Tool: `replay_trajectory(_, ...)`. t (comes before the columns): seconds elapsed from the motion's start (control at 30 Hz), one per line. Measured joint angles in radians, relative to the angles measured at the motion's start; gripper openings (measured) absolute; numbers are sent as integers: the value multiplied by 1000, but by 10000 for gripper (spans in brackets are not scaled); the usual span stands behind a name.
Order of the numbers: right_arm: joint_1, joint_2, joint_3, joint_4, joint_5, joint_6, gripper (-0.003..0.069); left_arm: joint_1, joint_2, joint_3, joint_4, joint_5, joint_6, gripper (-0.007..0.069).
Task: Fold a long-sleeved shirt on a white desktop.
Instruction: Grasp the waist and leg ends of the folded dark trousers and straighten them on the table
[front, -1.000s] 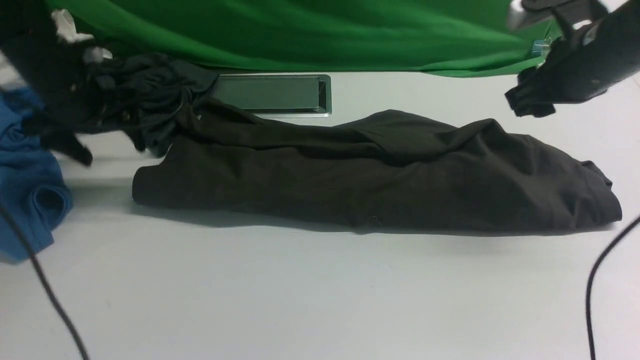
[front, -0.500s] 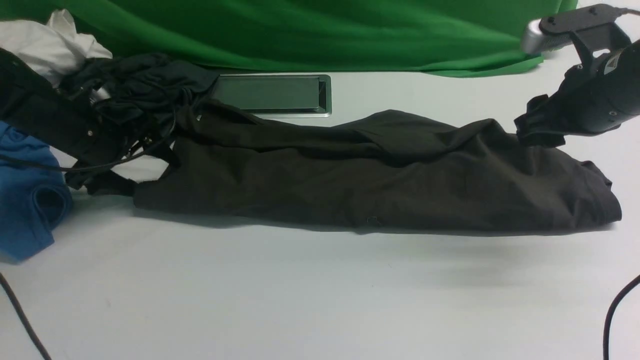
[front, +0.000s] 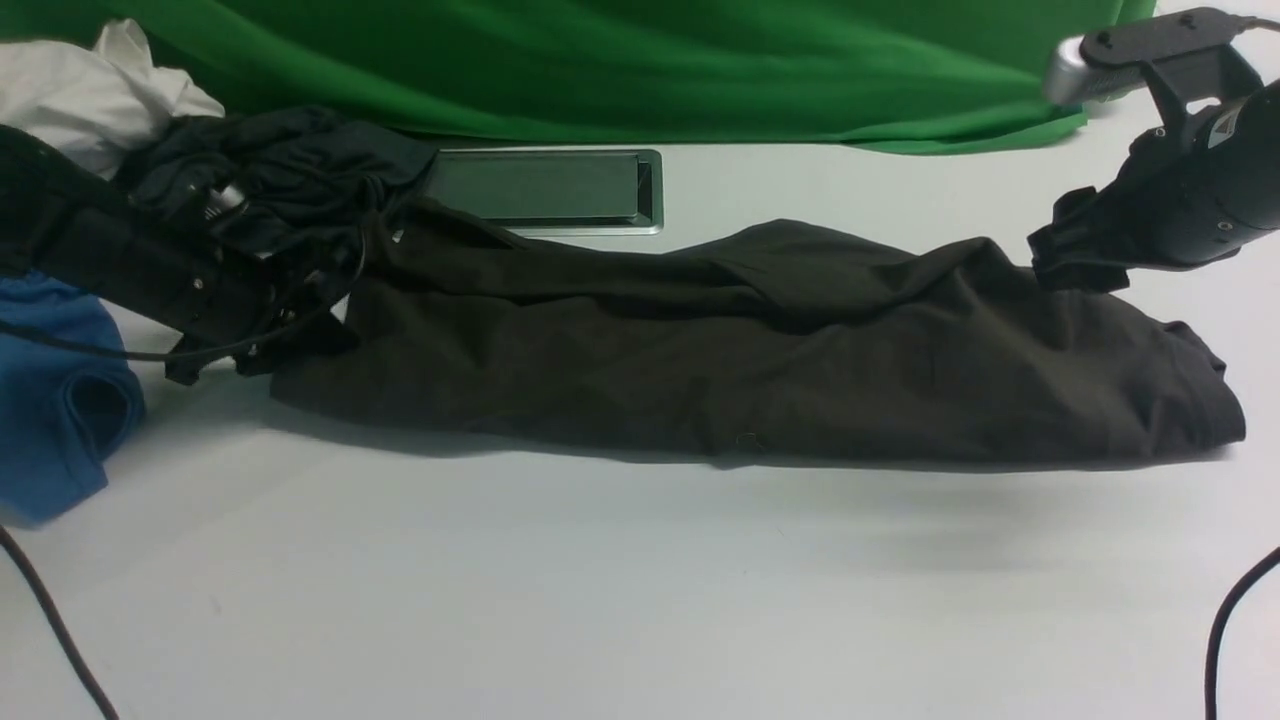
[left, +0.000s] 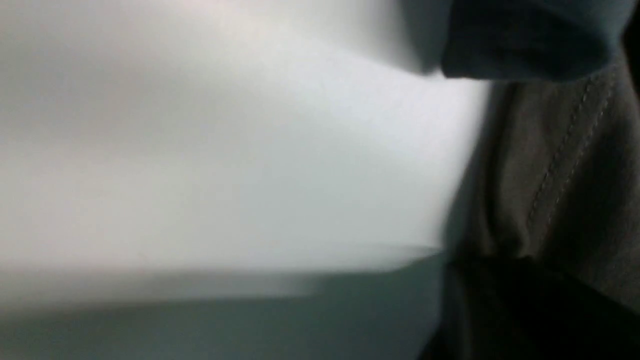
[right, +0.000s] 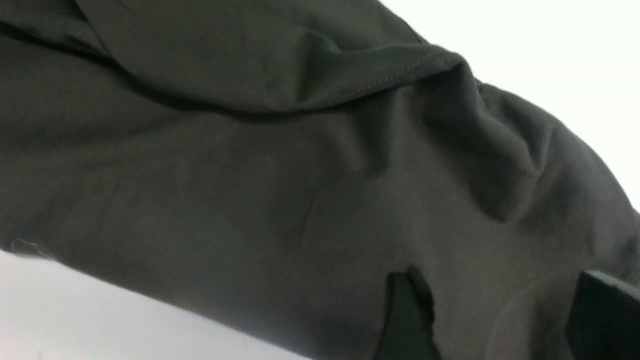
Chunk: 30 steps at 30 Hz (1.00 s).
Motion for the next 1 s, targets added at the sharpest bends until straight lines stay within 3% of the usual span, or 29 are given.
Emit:
replay_trajectory(0.1, 0, 0, 0, 1, 0, -1, 409, 0, 5, 4, -27, 51, 36, 41)
replay_trajectory(0.33, 0, 0, 0, 3, 42, -26, 409, 19, -56, 77, 6, 83, 37, 41)
replay_trajectory(0.63, 0, -32, 61, 43, 32, -67, 409, 135, -327, 401, 111, -112, 7, 40)
replay_trajectory(0.73, 0, -35, 76, 172, -20, -167, 409, 138, -386, 444, 182, -192, -22, 52)
replay_trajectory(0.8, 0, -26, 78, 246, -31, -232, 409, 129, -396, 444, 204, -203, -43, 74)
replay_trajectory(0.9, 0, 25, 79, 334, -35, -329, 383, 104, -400, 444, 281, -223, -92, 191)
replay_trajectory(0.93, 0, 56, 79, 346, -26, -346, 322, 99, -400, 441, 317, -224, -120, 253)
replay_trajectory(0.97, 0, 61, 79, 347, -26, -348, 322, 99, -400, 440, 323, -224, -120, 263)
replay_trajectory(1.0, 0, 90, 79, 352, -3, -366, 204, 97, -400, 421, 374, -212, -160, 356)
